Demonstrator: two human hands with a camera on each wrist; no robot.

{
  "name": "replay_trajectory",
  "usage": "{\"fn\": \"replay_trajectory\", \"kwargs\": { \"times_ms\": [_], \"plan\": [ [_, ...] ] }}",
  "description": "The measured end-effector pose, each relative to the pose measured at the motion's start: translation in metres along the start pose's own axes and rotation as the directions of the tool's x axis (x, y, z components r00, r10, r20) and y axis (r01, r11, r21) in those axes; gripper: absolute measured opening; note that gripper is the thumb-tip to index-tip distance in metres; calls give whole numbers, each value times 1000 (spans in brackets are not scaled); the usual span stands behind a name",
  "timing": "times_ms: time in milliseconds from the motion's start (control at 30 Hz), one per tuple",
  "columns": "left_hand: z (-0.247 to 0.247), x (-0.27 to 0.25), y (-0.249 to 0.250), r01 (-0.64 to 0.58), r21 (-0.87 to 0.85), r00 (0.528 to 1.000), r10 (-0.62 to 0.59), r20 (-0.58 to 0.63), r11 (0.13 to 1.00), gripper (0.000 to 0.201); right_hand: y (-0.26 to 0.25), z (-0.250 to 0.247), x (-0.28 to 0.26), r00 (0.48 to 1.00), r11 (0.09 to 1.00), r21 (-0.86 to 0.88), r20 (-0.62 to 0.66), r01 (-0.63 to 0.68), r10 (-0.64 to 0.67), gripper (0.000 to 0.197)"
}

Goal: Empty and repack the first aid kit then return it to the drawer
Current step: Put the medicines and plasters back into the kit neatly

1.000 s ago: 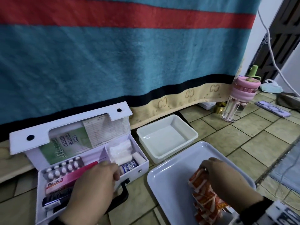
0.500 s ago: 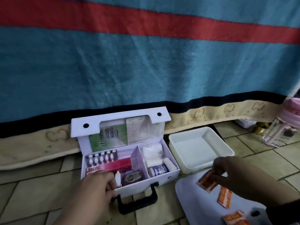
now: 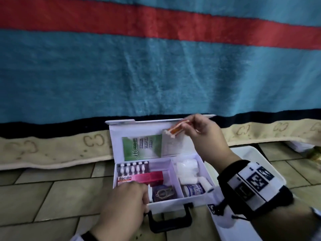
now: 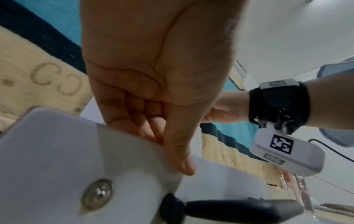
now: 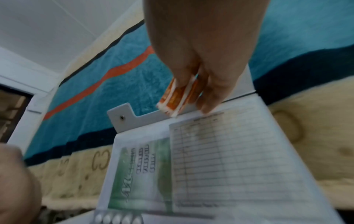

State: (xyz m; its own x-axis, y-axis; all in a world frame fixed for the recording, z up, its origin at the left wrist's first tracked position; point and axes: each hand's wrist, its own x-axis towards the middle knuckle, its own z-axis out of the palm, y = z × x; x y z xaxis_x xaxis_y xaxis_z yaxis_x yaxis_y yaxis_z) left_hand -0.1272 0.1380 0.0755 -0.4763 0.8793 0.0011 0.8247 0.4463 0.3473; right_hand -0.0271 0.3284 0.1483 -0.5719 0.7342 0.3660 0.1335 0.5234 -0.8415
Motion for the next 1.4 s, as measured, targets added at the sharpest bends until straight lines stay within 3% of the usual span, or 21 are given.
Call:
{"fn": "replay_trajectory", "kwargs": {
  "times_ms": [33,100,200,300,400,500,600,700,833,1100,1200,1267,1333,1400],
  "plan": [
    [0,0,0,1,2,1000,-1,-5,1000,27,-4,4,5,996,999,7,-72,45,-44,22],
    [-1,0,0,15,2,1000,-15,-9,1000,26,-8,11,11,989,993,-57,-98,105,-110,23],
    [-1,0,1,27,8,1000,-27,-9,1000,26,-7,22,14,981,957,-219,12,190,-192,13],
    [-2,-1,3,22,-5,1000,-22,-12,1000,27,-2,27,13,937,854,-386,156,349,-313,14],
    [-3,-1,2,24,-9,1000,-25,-12,1000,27,-2,32,14,906,754,-503,214,422,-365,14],
    [-3,-1,2,13,-22,1000,-13,-13,1000,28,-6,37,14,899,678,-591,273,438,-343,13],
    [-2,-3,1,8,-45,1000,-9,-23,999,28,-6,41,14,892,576,-686,395,445,-219,28],
    [-3,-3,1,18,-60,999,-20,-26,998,28,-6,43,12,882,623,-655,454,428,-129,38],
    [-5,-3,3,10,-41,999,-12,-30,999,26,-10,41,5,915,729,-609,398,312,-58,24],
    [-6,-4,5,51,-35,998,-53,-44,998,27,-19,45,5,934,722,-665,349,191,74,18],
    [-6,-5,6,58,-32,997,-59,-46,998,27,-21,40,4,935,669,-708,350,226,54,22],
    [-8,-6,8,73,-42,997,-74,-36,996,27,-26,22,1,925,684,-688,377,242,53,33],
    [-10,-5,8,95,-39,995,-95,-2,995,26,-37,-12,-10,888,774,-594,451,221,93,42],
    [-11,-3,6,127,-49,992,-126,16,991,25,-47,-47,-30,820,890,-425,561,167,115,39]
  ]
}}
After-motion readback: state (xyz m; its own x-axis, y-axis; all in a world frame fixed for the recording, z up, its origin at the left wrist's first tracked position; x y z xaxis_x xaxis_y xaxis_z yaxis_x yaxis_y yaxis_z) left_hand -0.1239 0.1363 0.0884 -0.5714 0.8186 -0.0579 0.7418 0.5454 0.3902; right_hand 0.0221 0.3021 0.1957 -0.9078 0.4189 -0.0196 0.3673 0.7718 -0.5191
